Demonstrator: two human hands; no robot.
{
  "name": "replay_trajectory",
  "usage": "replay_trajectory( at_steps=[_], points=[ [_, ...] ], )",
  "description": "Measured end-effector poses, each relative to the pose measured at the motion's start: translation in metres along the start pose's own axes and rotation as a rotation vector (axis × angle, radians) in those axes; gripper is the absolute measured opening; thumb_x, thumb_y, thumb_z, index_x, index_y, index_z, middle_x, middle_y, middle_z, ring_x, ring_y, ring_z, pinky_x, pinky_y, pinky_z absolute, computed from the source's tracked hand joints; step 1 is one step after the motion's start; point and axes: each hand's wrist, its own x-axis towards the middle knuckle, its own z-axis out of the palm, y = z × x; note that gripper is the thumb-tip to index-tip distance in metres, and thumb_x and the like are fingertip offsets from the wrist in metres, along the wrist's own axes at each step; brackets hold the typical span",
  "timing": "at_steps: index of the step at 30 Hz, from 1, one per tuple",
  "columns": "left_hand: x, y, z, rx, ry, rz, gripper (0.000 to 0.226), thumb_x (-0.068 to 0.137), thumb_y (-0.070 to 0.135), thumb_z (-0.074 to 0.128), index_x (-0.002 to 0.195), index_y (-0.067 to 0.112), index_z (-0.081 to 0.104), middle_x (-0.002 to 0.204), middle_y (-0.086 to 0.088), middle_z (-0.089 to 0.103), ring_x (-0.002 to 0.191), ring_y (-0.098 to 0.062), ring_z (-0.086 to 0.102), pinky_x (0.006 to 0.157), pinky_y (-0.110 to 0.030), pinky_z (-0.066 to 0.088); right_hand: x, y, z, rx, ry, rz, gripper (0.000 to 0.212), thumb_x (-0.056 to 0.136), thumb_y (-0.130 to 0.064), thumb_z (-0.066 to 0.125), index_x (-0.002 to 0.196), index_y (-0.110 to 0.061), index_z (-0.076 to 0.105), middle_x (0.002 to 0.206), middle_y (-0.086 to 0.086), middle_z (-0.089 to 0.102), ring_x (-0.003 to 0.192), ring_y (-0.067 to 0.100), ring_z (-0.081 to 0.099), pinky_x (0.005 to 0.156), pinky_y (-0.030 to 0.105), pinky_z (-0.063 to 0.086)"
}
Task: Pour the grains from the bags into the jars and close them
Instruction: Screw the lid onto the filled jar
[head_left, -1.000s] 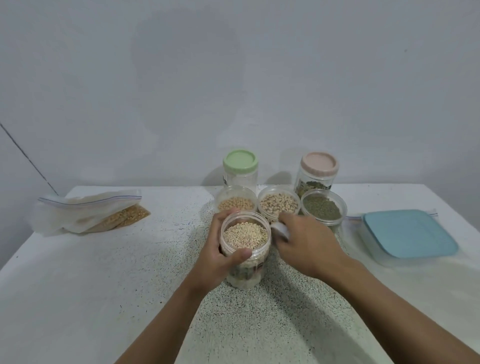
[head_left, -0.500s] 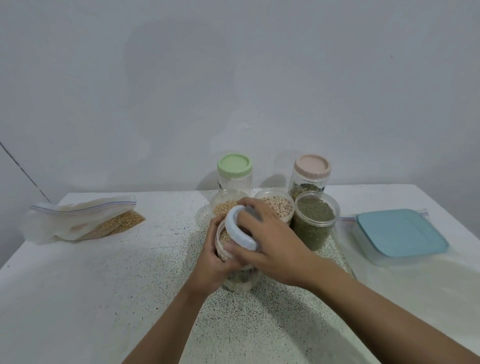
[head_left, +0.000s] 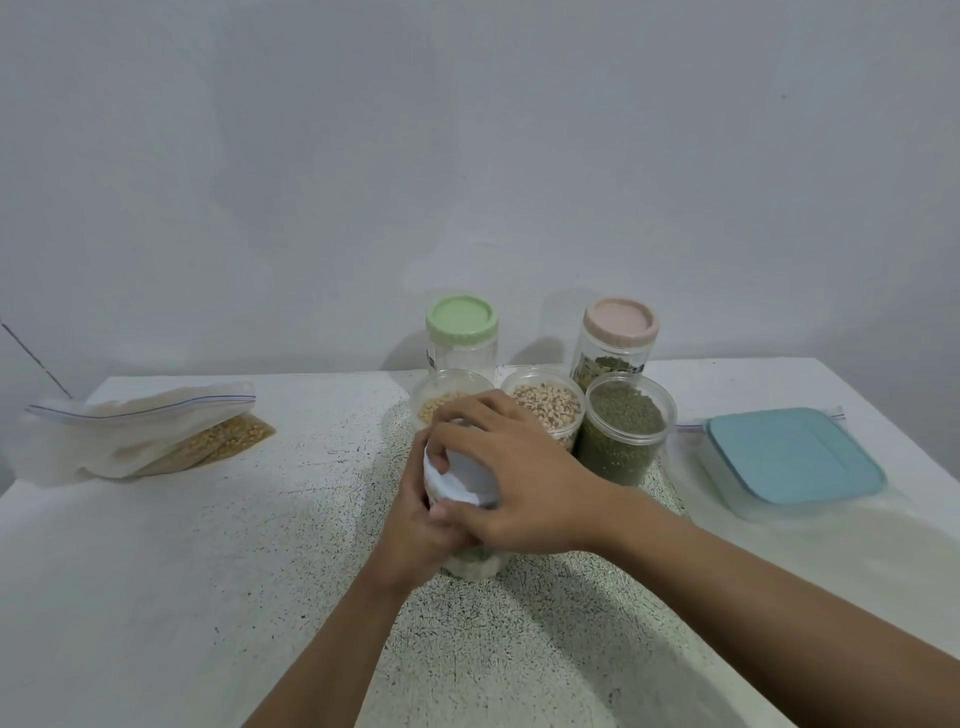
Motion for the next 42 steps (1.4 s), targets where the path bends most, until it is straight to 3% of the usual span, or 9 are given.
replay_trajectory(
  at_steps=[9,16,21,24,27,29,31,38,42],
  points=[
    [-0.002,-0.002,0.000,0.032,0.026,-0.034,0.099,0.043,0.025,0.091,0.133,0.020,0.048,0.117,-0.003,0.066,0.112,-0.014,0.068,0.081,-0.025,0.058,0.012,-0.001,-0.031,-0.031,-0.191,0.046,0.061,0.080,-0.053,0.078,0.128,-0.034,0.046,0.122,-0.010,0.054,0.111,0.016,0.045,0.094,0.036,0.039],
    [-0.002,0.000,0.001,0.014,0.021,-0.101,0.119,0.041,0.050,0.101,0.136,0.002,0.048,0.116,-0.017,0.071,0.109,-0.035,0.070,0.086,-0.042,0.061,0.027,-0.017,-0.023,-0.530,-0.210,0.229,0.081,0.084,-0.090,0.026,0.139,-0.034,0.044,0.127,0.008,0.054,0.110,0.031,0.057,0.076,0.040,0.043],
    [-0.002,0.003,0.001,0.005,0.008,-0.084,0.110,0.048,0.041,0.100,0.140,0.010,0.047,0.122,-0.013,0.069,0.116,-0.030,0.067,0.093,-0.042,0.058,0.031,-0.013,-0.023,-0.655,-0.132,0.340,0.093,0.079,-0.094,0.011,0.095,-0.016,0.060,0.075,0.002,0.060,0.062,0.016,0.057,0.053,0.028,0.040],
    [-0.002,0.002,0.001,0.012,0.022,-0.087,0.113,0.045,0.038,0.100,0.141,0.012,0.046,0.120,-0.006,0.069,0.116,-0.025,0.066,0.090,-0.035,0.058,0.032,-0.007,-0.037,-0.641,-0.078,0.349,0.088,0.079,-0.093,0.013,0.070,-0.016,0.055,0.069,0.001,0.060,0.057,0.015,0.056,0.052,0.026,0.042],
    [-0.001,-0.002,0.000,0.008,0.023,-0.079,0.114,0.042,0.040,0.101,0.139,0.013,0.048,0.121,-0.010,0.069,0.115,-0.027,0.067,0.089,-0.036,0.059,0.031,-0.001,-0.049,-0.379,-0.230,0.205,0.068,0.088,-0.083,0.040,0.109,-0.023,0.065,0.105,-0.001,0.061,0.092,0.018,0.062,0.078,0.034,0.052],
    [0.000,-0.003,-0.001,0.002,0.028,-0.084,0.111,0.041,0.035,0.102,0.136,0.014,0.050,0.121,-0.012,0.069,0.113,-0.026,0.068,0.086,-0.035,0.059,0.031,-0.002,-0.054,-0.191,-0.431,0.098,0.059,0.088,-0.067,0.062,0.139,-0.038,0.051,0.132,-0.008,0.052,0.116,0.013,0.051,0.096,0.036,0.046],
    [0.001,-0.003,-0.002,-0.007,0.028,-0.085,0.106,0.043,0.030,0.101,0.135,0.015,0.050,0.121,-0.012,0.067,0.112,-0.025,0.068,0.085,-0.033,0.059,0.029,-0.001,-0.052,-0.160,-0.444,0.073,0.065,0.085,-0.062,0.069,0.143,-0.044,0.046,0.130,-0.011,0.050,0.116,0.012,0.049,0.094,0.035,0.044],
    [0.000,0.000,0.000,0.001,0.012,-0.092,0.107,0.049,0.030,0.100,0.139,0.008,0.047,0.121,-0.015,0.068,0.115,-0.031,0.067,0.090,-0.037,0.058,0.023,-0.008,-0.029,-0.633,-0.139,0.246,0.091,0.077,-0.091,0.007,0.098,-0.015,0.053,0.073,-0.001,0.055,0.060,0.015,0.052,0.052,0.029,0.036],
    [0.000,-0.002,-0.001,0.025,0.005,-0.071,0.104,0.049,0.023,0.095,0.141,0.013,0.046,0.122,-0.010,0.067,0.117,-0.026,0.065,0.090,-0.037,0.058,0.022,0.003,-0.039,-0.591,-0.019,0.298,0.082,0.084,-0.087,0.014,0.076,-0.016,0.055,0.076,0.001,0.058,0.061,0.017,0.054,0.055,0.031,0.045]
  ],
)
